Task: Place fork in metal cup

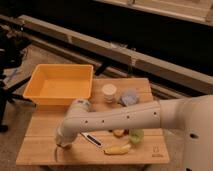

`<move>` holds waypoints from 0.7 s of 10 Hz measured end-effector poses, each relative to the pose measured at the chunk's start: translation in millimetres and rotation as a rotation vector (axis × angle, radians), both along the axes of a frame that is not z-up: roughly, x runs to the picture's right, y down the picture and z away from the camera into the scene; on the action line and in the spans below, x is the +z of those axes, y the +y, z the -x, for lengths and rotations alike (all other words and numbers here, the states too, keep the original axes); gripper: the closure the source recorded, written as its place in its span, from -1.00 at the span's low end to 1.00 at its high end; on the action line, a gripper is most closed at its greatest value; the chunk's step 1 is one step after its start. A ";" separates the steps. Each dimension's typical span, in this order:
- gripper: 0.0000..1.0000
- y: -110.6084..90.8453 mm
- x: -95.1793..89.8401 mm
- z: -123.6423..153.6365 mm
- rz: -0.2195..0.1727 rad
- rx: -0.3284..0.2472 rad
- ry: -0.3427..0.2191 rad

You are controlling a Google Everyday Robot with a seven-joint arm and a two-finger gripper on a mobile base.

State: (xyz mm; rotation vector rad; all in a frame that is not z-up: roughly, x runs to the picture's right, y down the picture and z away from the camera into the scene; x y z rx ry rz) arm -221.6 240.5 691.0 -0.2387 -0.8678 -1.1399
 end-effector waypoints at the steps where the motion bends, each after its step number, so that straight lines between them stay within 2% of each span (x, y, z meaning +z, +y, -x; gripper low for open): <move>1: 0.74 0.8 4.1 -2.5 -0.002 0.005 0.016; 4: 0.13 -5.2 9.0 -12.6 -0.022 0.035 0.051; 7: -0.43 -7.8 8.9 -14.6 -0.035 0.045 0.053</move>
